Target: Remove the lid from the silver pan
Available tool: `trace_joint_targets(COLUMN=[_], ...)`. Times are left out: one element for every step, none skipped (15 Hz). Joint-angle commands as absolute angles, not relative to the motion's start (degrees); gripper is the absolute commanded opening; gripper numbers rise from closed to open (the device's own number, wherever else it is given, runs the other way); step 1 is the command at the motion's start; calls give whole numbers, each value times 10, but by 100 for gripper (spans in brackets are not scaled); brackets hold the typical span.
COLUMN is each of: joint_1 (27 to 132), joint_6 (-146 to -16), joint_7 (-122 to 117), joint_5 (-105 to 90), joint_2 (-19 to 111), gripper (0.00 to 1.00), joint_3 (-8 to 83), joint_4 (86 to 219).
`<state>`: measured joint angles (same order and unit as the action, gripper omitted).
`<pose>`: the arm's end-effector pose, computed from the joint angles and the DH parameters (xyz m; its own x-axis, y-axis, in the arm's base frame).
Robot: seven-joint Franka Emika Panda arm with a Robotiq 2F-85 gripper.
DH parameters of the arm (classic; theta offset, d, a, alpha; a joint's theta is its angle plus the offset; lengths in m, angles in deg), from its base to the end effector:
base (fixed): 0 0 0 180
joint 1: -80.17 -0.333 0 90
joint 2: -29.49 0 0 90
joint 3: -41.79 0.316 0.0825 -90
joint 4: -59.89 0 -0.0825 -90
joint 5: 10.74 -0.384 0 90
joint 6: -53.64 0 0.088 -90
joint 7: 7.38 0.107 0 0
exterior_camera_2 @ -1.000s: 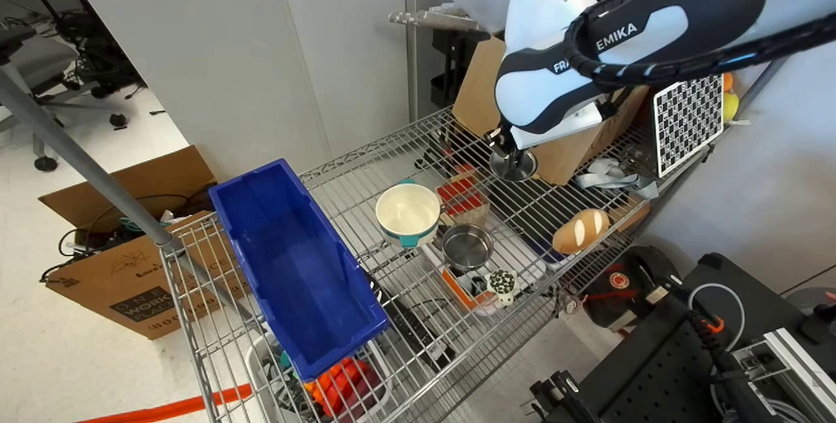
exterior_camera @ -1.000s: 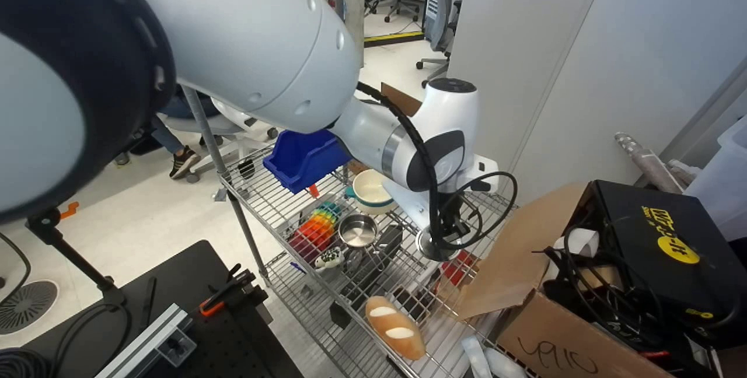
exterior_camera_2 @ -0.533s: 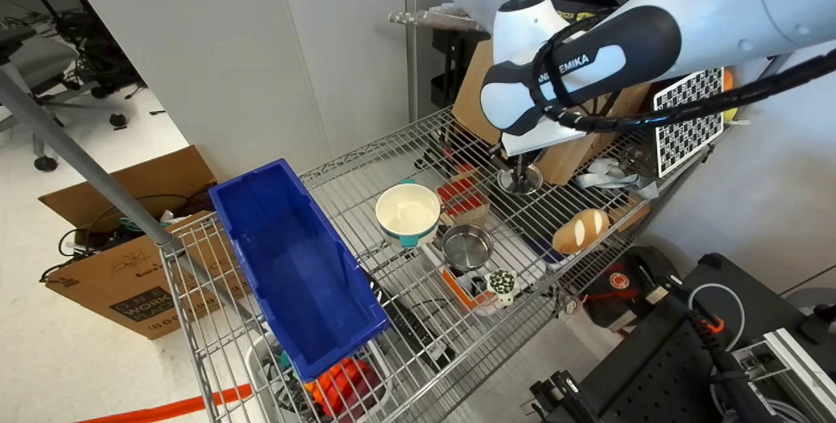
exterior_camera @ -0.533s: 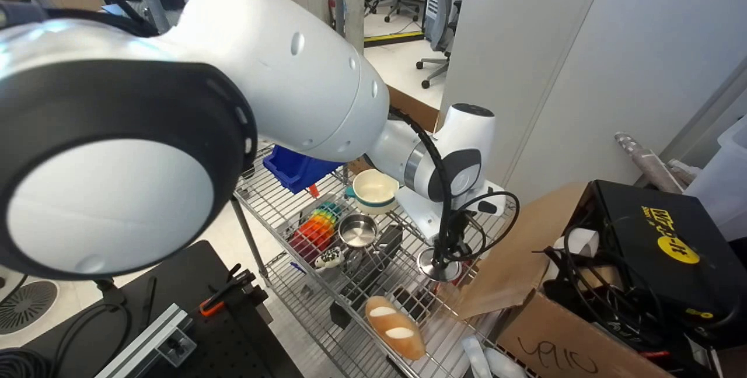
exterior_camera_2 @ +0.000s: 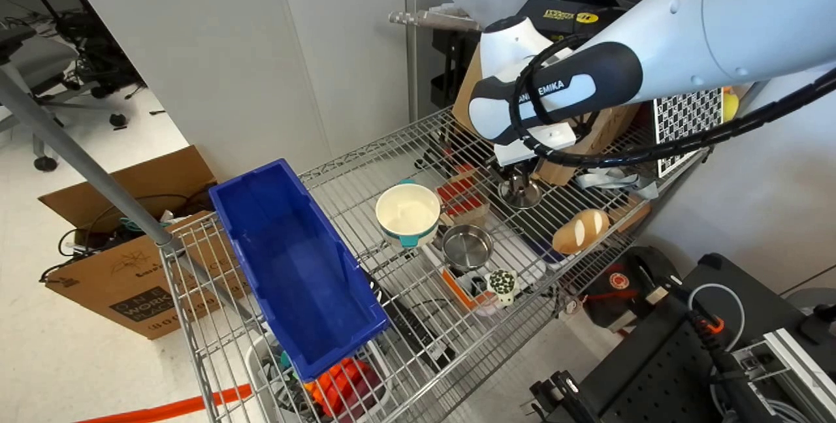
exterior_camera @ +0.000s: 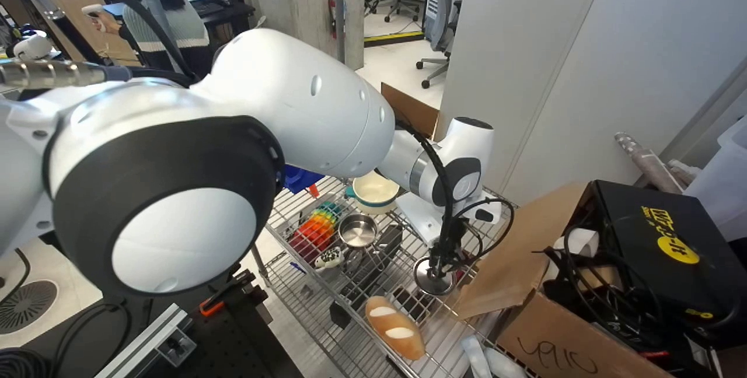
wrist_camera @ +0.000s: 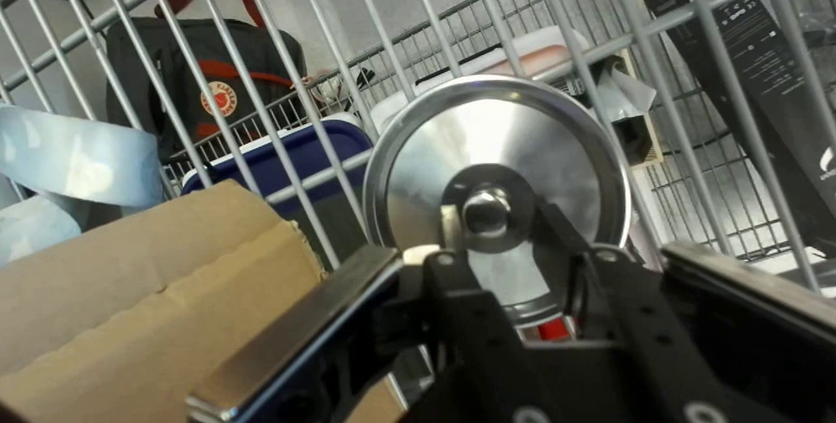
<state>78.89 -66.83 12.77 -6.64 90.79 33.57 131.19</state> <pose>0.7176 -0.0672 0.0956 0.9180 -0.3727 -0.1358 -0.3347 -0.9115 0.2389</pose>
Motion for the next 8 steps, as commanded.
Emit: trace_joint_targets(joint_1=[782, 780, 779, 779, 780, 778, 776, 774], joint_6=[-654, -661, -666, -689, -671, -673, -672, -673], joint_7=[118, 112, 100, 84, 109, 102, 99, 98], joint_5=[-68, -70, -73, -81, -69, -71, -71, -71], joint_2=[884, 862, 839, 798, 878, 857, 837, 823], gripper=[65, 73, 80, 86, 69, 76, 85, 86], joint_3=[340, 345, 353, 368, 348, 356, 361, 363], joint_4=[1321, 1344, 1367, 1409, 1325, 1342, 1357, 1370])
